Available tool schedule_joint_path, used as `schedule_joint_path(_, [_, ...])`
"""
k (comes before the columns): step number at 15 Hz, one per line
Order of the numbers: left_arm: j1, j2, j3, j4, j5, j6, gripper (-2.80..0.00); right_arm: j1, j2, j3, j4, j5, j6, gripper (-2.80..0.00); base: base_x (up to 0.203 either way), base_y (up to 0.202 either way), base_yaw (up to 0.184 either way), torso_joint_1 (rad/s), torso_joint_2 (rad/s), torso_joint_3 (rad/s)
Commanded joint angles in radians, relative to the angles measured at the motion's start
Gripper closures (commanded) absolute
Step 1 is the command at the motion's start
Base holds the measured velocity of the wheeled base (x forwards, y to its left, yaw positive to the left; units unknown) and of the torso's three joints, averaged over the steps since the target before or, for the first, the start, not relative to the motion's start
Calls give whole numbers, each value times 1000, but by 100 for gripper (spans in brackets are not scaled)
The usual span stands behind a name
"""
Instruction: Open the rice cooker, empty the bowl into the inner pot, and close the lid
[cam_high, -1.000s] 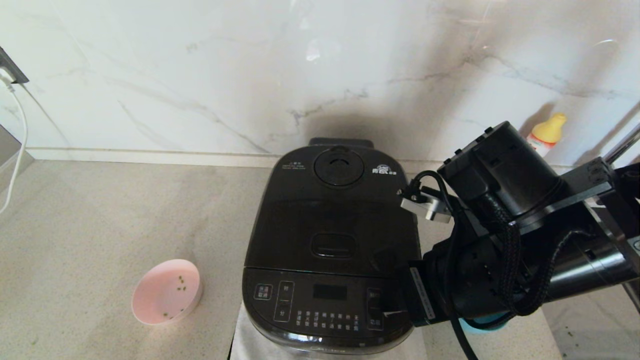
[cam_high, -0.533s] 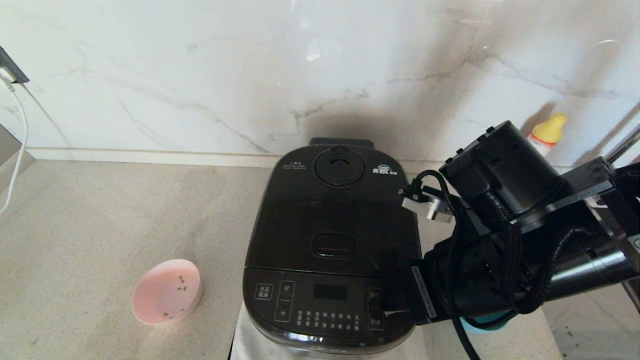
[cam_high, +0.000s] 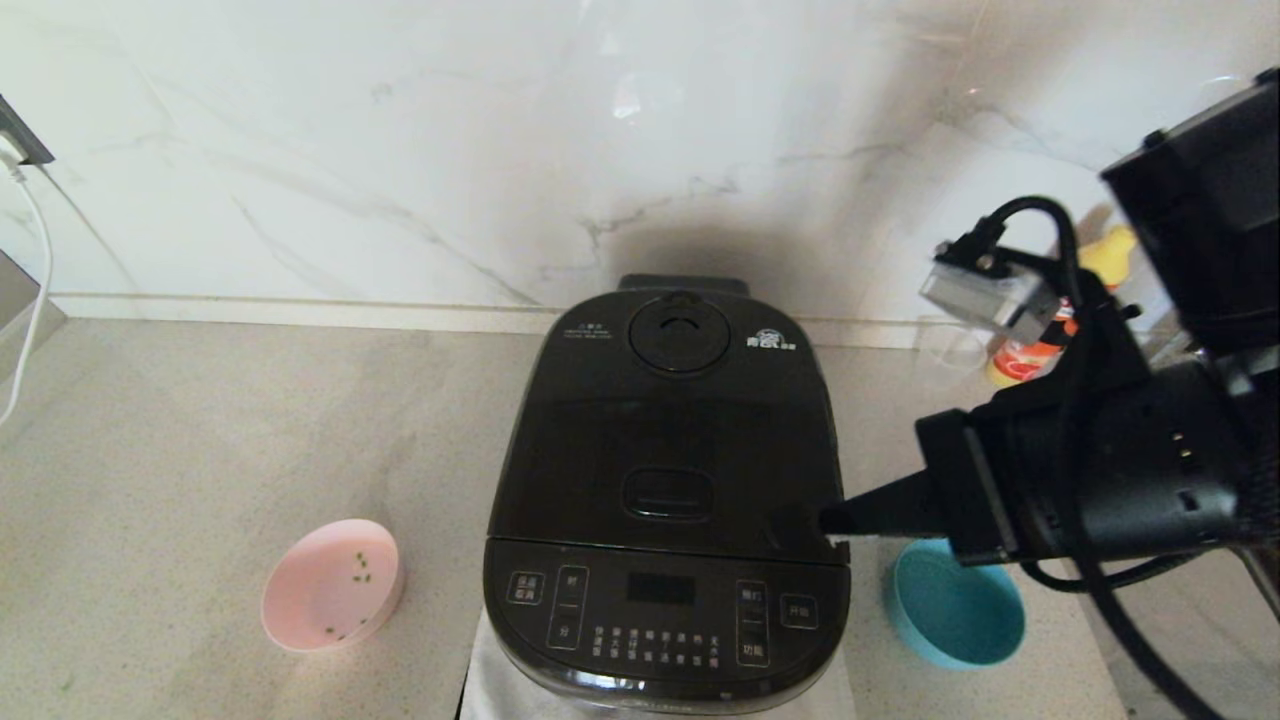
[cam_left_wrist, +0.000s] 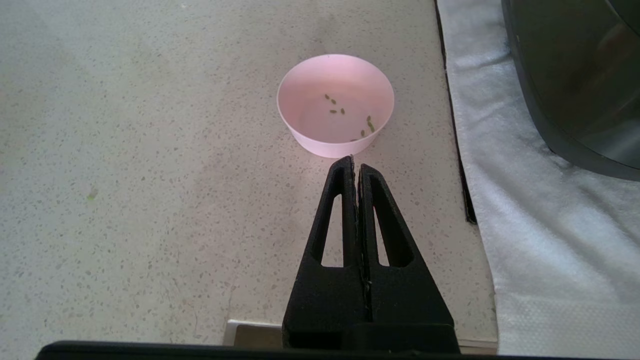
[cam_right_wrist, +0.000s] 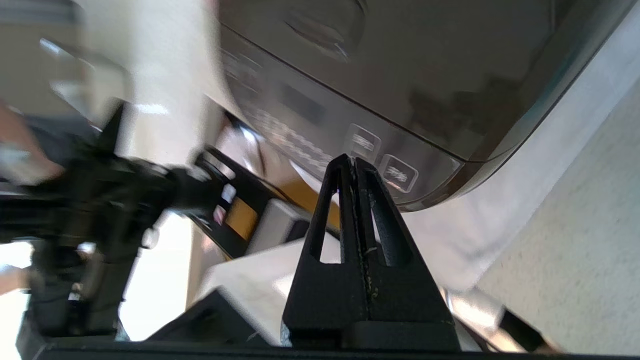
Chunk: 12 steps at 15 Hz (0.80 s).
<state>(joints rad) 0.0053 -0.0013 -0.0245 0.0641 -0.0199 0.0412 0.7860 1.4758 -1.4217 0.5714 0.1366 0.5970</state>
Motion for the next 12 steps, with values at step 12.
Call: schedule_joint_path(12, [1,1,0,0,0,0,0,-246,-603,310,101,-957,-324,0,0,0,0,0,0,0])
